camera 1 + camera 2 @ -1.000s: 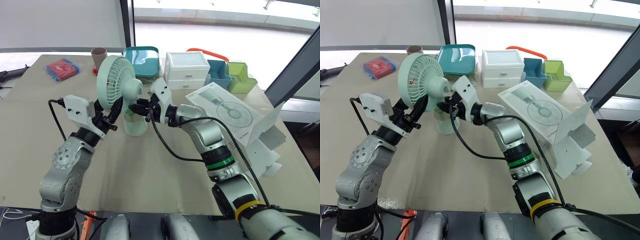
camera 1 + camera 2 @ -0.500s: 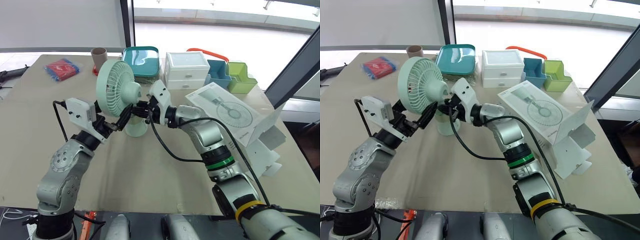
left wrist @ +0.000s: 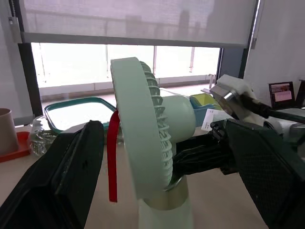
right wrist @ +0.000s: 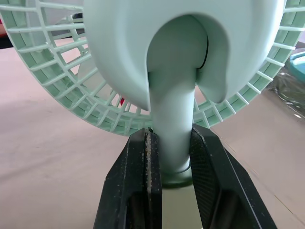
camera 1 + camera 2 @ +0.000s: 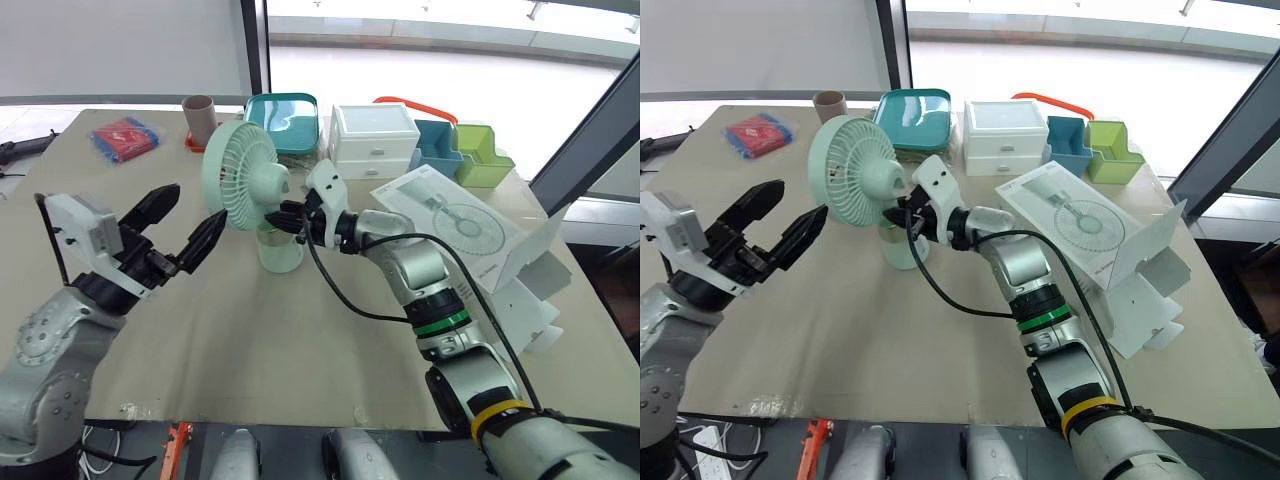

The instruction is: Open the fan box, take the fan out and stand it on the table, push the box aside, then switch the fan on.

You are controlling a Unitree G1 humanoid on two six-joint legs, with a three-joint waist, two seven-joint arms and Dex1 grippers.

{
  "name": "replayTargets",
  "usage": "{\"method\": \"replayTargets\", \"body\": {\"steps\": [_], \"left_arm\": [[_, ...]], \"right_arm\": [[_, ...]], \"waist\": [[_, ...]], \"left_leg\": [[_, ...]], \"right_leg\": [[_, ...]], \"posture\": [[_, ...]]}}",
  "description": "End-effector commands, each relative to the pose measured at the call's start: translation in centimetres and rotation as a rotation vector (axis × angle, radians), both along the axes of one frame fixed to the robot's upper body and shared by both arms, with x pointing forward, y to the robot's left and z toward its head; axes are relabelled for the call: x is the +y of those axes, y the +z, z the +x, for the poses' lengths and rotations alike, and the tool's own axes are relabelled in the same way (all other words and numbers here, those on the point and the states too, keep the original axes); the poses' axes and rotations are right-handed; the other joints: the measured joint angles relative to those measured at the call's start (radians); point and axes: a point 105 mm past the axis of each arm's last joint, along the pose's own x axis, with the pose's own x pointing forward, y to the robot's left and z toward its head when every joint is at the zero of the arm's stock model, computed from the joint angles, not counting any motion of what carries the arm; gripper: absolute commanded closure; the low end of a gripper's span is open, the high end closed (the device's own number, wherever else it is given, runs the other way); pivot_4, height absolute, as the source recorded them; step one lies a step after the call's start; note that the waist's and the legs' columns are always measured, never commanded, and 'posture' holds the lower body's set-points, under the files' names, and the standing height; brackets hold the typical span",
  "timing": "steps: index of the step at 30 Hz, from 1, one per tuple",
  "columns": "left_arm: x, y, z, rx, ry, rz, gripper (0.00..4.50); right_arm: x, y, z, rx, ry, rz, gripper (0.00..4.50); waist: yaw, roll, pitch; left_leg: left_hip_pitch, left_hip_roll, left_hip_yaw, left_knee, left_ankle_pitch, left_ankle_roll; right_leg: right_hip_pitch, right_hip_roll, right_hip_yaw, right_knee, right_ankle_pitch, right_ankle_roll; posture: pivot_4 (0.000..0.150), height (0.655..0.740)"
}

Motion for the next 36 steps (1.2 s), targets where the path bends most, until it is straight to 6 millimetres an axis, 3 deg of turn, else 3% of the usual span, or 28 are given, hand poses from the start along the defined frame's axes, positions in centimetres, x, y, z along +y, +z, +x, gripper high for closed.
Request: {"method": "replayTargets", "body": {"steps": [1,6,12,15,19,32,36], "left_arm": [[1.6,0.6,-0.4,-0.006,0.02,0.039,0.03],[4.3,-0.3,0.7,0.066,0.06,0.015,0.03],[5.6,-1.6,2.0,0.102,0.064,0.022,0.03],[5.1,-1.7,2.3,0.105,0.013,0.035,0.03],[4.5,-2.1,2.1,0.131,-0.058,0.063,0.03],[3.5,-5.8,0.9,0.24,-0.21,0.168,0.26],[3.4,-6.5,1.0,0.247,-0.224,0.178,0.26]], "right_arm": [[-0.8,3.6,0.0,-0.107,0.003,0.065,3.91],[-2.3,4.4,-0.6,-0.109,0.023,0.097,3.91],[-3.8,5.2,-4.0,-0.085,0.143,0.168,3.91],[-4.4,4.8,-6.6,-0.088,0.225,0.157,3.91],[-4.7,3.8,-8.5,-0.071,0.275,0.117,3.91],[-3.6,2.3,-10.7,-0.037,0.368,0.144,3.91],[-3.3,1.6,-10.3,-0.038,0.359,0.129,3.91]], "waist": [[0.0,0.0,0.0],[0.0,0.0,0.0],[-0.001,0.001,0.0],[0.001,0.001,0.001],[0.0,0.001,0.001],[-0.001,0.001,0.001],[-0.001,0.001,0.001]], "left_leg": [[0.0,0.0,0.0,0.0,0.0,0.0],[0.0,0.0,0.0,0.0,0.0,0.0],[-0.001,0.0,0.0,-0.001,0.0,0.0],[-0.001,0.001,-0.001,-0.001,0.0,0.0],[-0.001,0.0,-0.001,-0.001,0.0,0.0],[-0.001,0.0,-0.001,-0.001,0.0,0.0],[-0.001,0.0,-0.001,-0.001,0.0,0.0]], "right_leg": [[0.0,0.0,0.0,0.0,0.0,0.0],[0.0,0.0,0.0,0.0,0.0,0.0],[-0.001,0.0,-0.001,-0.001,0.0,0.0],[-0.001,0.0,-0.001,-0.001,0.0,0.0],[-0.001,0.0,-0.002,-0.001,0.0,-0.001],[-0.001,0.0,-0.001,0.0,0.0,-0.001],[-0.001,0.0,-0.001,0.0,0.0,-0.001]], "posture": [[0.15,0.74],[0.15,0.74],[0.15,0.74],[0.15,0.74],[0.15,0.74],[0.15,0.74],[0.15,0.74]]}}
